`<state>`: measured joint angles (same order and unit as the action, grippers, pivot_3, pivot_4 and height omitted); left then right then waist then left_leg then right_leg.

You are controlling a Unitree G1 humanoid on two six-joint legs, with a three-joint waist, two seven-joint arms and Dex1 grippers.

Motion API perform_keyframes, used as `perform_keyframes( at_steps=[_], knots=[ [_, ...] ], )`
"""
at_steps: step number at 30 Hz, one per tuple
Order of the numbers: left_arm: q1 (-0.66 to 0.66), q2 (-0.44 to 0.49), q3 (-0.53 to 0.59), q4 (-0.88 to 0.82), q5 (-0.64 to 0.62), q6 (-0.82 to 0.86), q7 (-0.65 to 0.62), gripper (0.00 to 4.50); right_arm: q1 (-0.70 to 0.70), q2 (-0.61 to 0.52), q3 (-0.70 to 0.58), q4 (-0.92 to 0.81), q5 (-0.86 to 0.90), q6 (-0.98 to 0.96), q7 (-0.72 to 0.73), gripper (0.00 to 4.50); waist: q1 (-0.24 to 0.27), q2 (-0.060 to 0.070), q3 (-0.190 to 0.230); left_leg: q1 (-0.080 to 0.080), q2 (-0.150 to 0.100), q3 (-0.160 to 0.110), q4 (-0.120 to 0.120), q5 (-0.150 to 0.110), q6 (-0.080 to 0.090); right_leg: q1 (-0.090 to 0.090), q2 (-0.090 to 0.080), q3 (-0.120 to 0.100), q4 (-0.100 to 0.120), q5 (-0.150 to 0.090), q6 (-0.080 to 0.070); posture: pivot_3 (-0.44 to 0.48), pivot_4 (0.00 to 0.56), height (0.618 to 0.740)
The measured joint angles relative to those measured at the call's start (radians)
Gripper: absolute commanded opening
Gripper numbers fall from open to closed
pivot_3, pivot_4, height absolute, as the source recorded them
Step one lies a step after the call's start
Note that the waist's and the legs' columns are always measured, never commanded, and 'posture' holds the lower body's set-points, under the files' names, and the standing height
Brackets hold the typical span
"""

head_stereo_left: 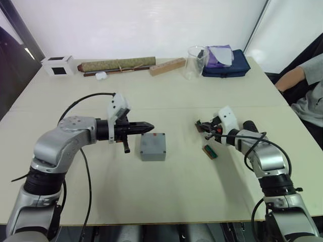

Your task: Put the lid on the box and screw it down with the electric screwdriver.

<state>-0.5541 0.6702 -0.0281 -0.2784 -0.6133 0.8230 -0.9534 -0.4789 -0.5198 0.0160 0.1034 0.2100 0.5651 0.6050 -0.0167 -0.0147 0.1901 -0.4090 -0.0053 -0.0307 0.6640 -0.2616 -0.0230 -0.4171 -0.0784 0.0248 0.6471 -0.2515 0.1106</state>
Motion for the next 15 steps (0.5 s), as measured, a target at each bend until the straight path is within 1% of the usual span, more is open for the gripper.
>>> perform_keyframes(
  at_steps=[10,15],
  knots=[
    [0.0,0.0,0.0,0.0,0.013,-0.002,0.0,0.0,-0.002,0.0,-0.001,0.004,0.002,-0.001,0.002,0.03,0.0,0.0,0.0,0.0,0.0,0.0,0.0,0.0,0.0,0.0,0.0,0.0,0.0,0.0,0.0,0.0,0.15,0.74],
    [0.002,0.0,0.0,0.0,0.013,-0.003,-0.002,0.0,-0.003,-0.001,-0.033,-0.094,0.032,0.017,0.008,0.03,0.0,0.0,0.0,0.0,0.0,0.0,0.0,0.0,0.0,0.0,0.0,0.0,0.0,0.0,0.0,0.0,0.15,0.74]
  ],
)
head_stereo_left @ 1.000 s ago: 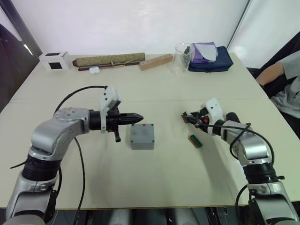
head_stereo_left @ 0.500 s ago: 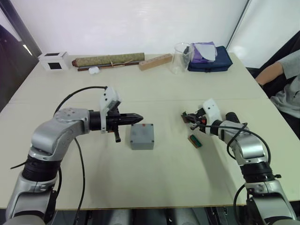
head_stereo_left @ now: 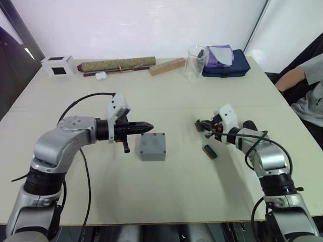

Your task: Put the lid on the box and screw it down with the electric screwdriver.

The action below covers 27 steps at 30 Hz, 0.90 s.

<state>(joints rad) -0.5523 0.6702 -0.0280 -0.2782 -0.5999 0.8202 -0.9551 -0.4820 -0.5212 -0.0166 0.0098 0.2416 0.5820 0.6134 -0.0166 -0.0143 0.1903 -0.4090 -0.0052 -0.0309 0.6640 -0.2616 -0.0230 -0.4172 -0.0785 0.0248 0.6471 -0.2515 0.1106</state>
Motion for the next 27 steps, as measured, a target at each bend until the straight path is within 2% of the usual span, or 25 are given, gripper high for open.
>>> perform_keyframes(
  at_steps=[7,10,13,16,20,27],
  knots=[
    [0.031,0.007,0.011,0.004,-0.001,-0.003,0.0,0.0,0.002,-0.001,-0.001,-0.119,0.022,0.048,-0.008,0.03,0.0,0.0,0.0,0.0,0.0,0.0,0.0,0.0,0.0,0.0,0.0,0.0,0.0,0.0,0.0,0.0,0.15,0.74],
    [0.086,0.06,0.027,-0.001,-0.003,-0.003,-0.021,0.0,0.015,-0.001,0.009,-0.213,0.053,0.072,0.014,0.03,-0.004,0.0,0.0,0.0,0.0,0.0,-0.001,0.0,0.0,-0.001,0.0,0.0,0.0,0.0,0.0,0.0,0.15,0.74],
    [0.155,0.126,0.051,-0.009,-0.007,-0.008,-0.059,0.0,0.028,0.019,0.052,-0.352,0.121,0.131,0.045,0.03,-0.005,0.0,0.0,0.0,0.001,0.0,-0.001,0.0,0.0,-0.001,0.001,0.0,0.0,0.0,0.0,0.0,0.15,0.74],
    [0.181,0.132,0.056,-0.014,-0.007,-0.022,-0.064,0.0,0.033,0.069,0.135,-0.457,0.171,0.182,0.055,0.03,0.002,0.0,0.0,0.0,0.001,-0.001,-0.001,0.0,0.0,0.0,0.0,-0.001,0.0,0.0,-0.001,0.0,0.15,0.74],
    [0.204,0.114,0.054,-0.04,0.0,-0.042,-0.038,0.0,0.034,0.083,0.199,-0.464,0.173,0.198,0.05,0.03,0.008,0.0,0.0,0.0,-0.001,-0.001,0.0,0.0,0.0,0.002,-0.003,-0.001,-0.001,0.0,-0.001,0.0,0.15,0.74],
    [0.207,0.087,0.049,-0.041,0.001,-0.05,0.003,0.0,0.037,0.078,0.224,-0.406,0.145,0.174,0.051,0.03,-0.001,0.0,0.0,0.0,0.0,-0.001,-0.001,0.0,0.0,0.0,-0.001,-0.001,0.0,0.0,-0.001,0.0,0.15,0.74]
  ],
)
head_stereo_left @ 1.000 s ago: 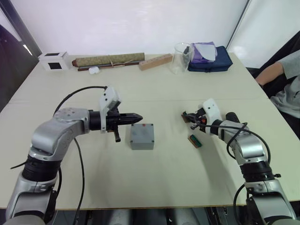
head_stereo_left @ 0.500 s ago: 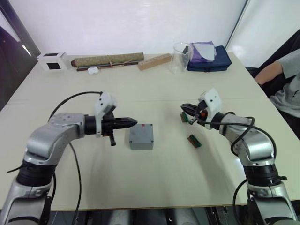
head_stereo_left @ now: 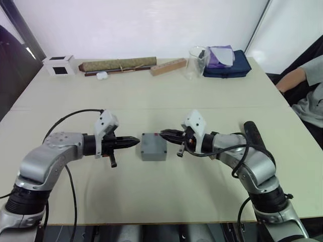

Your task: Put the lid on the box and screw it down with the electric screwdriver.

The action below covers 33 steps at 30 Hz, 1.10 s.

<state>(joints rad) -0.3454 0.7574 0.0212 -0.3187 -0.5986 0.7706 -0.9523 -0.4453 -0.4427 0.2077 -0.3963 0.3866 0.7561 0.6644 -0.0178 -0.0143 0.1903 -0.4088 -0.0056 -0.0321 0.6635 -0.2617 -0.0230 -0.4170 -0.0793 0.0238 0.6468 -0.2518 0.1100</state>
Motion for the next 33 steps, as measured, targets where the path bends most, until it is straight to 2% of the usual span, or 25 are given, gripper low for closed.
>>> perform_keyframes(
  at_steps=[11,31,33],
  knots=[
    [-0.005,-0.005,0.0,-0.004,-0.001,0.0,0.017,0.0,-0.005,0.002,0.014,0.089,-0.062,-0.068,-0.004,0.03,0.001,0.0,0.0,0.0,0.0,0.0,0.0,0.0,0.0,0.0,0.0,0.0,0.0,0.0,0.0,0.0,0.15,0.74],
    [-0.019,-0.008,-0.008,-0.002,0.001,-0.002,0.017,0.0,-0.011,0.023,0.023,0.137,-0.101,-0.097,-0.005,0.03,0.002,0.0,0.0,0.0,0.0,0.0,0.0,0.0,0.0,0.0,0.0,0.0,0.0,0.0,0.0,0.0,0.15,0.74],
    [-0.021,-0.008,-0.008,-0.002,0.001,-0.002,0.017,0.0,-0.011,0.023,0.023,0.137,-0.102,-0.097,0.0,0.7,0.001,0.0,0.0,0.0,0.0,0.0,0.0,0.0,0.0,0.0,0.0,0.0,0.0,0.0,0.0,0.0,0.15,0.74]
  ],
)
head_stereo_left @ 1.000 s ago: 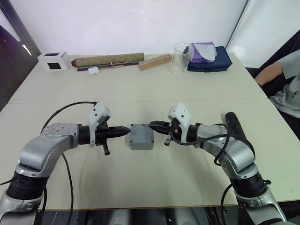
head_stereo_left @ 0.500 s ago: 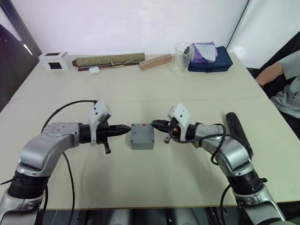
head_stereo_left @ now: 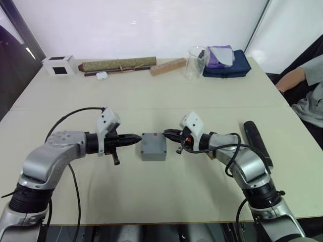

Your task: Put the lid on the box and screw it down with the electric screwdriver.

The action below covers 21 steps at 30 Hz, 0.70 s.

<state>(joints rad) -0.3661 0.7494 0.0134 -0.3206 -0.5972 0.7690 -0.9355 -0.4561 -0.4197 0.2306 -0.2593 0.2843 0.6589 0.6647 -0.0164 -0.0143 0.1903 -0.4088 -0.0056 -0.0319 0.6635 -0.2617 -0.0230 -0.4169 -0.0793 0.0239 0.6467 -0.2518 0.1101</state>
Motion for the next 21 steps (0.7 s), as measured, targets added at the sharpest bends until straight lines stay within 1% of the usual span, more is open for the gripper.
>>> perform_keyframes(
  at_steps=[1,3,4,5,6,8,12,14,16,19,21],
  knots=[
    [0.0,-0.001,0.0,0.0,0.0,0.0,0.0,0.0,0.0,0.0,0.0,0.0,-0.001,0.0,0.001,0.93,0.0,0.0,0.0,0.0,0.0,0.0,0.0,0.0,0.0,0.0,0.0,0.0,0.0,0.0,0.0,0.0,0.15,0.74],
    [-0.001,-0.003,0.0,0.001,0.0,0.0,0.0,0.0,-0.003,0.001,0.0,0.0,-0.004,0.002,0.004,1.73,0.0,0.0,0.0,0.0,0.0,0.0,0.0,0.0,0.0,0.0,0.0,0.0,0.0,0.0,0.0,0.0,0.15,0.74],
    [-0.001,-0.005,0.0,0.001,0.0,0.0,0.0,0.0,-0.005,0.001,0.0,0.0,-0.005,0.003,0.005,2.24,0.0,0.0,0.0,0.0,0.0,0.0,0.0,0.0,0.0,0.0,0.0,0.0,0.0,0.0,0.0,0.0,0.15,0.74],
    [-0.001,-0.006,0.0,0.002,0.0,0.0,0.001,0.0,-0.008,0.001,0.0,0.0,-0.005,0.004,0.007,2.53,0.0,0.0,0.0,0.0,0.0,0.0,0.0,0.0,0.0,0.0,0.0,0.0,0.0,0.0,0.0,0.0,0.15,0.74],
    [-0.001,-0.008,0.0,0.002,0.0,0.0,0.001,0.0,-0.009,0.001,0.0,0.0,-0.005,0.005,0.008,2.95,0.0,0.0,0.0,0.0,0.0,0.0,0.0,0.0,0.0,0.0,0.0,0.0,0.0,0.0,0.0,0.0,0.15,0.74],
    [-0.003,-0.015,0.0,0.003,-0.001,0.0,0.003,0.0,-0.012,0.0,0.0,0.0,-0.006,0.011,0.008,3.61,0.0,0.0,0.0,0.0,0.0,0.0,0.0,0.0,0.0,0.0,0.0,0.0,0.0,0.0,0.0,0.0,0.15,0.74],
    [-0.034,-0.044,0.0,0.006,-0.008,0.004,0.009,0.0,-0.021,-0.018,-0.023,-0.019,0.015,0.055,0.01,3.61,0.004,0.0,0.0,0.0,0.0,0.0,0.0,0.0,0.0,0.0,0.0,0.0,0.0,0.0,0.0,0.0,0.15,0.74],
    [-0.057,-0.055,0.001,0.007,-0.019,0.007,0.012,0.0,-0.025,-0.029,-0.073,-0.049,0.053,0.103,0.009,3.61,0.004,0.0,0.0,0.0,0.0,0.0,0.0,0.0,0.0,0.0,-0.001,0.0,0.0,0.0,0.0,0.0,0.15,0.74],
    [-0.097,-0.067,-0.006,0.01,-0.026,0.008,0.0,0.0,-0.039,-0.079,-0.157,-0.097,0.127,0.211,0.013,3.61,0.006,0.0,0.0,0.0,-0.001,0.0,0.0,0.0,0.0,0.0,-0.001,0.0,0.0,0.0,0.0,0.0,0.15,0.74],
    [-0.159,-0.072,-0.036,0.012,-0.026,0.007,-0.027,0.0,-0.074,-0.199,-0.275,-0.139,0.202,0.36,0.025,3.61,0.006,0.0,0.0,0.0,-0.001,0.0,0.0,0.0,0.0,0.001,-0.001,0.0,-0.001,0.0,0.0,0.0,0.15,0.74],
    [-0.198,-0.088,-0.068,0.012,-0.026,0.002,-0.056,0.0,-0.089,-0.312,-0.338,-0.14,0.244,0.459,0.047,4.21,0.006,0.0,0.0,0.0,-0.001,0.0,0.0,0.0,0.0,0.001,-0.001,0.0,-0.001,0.0,0.0,0.0,0.15,0.74]
  ],
)
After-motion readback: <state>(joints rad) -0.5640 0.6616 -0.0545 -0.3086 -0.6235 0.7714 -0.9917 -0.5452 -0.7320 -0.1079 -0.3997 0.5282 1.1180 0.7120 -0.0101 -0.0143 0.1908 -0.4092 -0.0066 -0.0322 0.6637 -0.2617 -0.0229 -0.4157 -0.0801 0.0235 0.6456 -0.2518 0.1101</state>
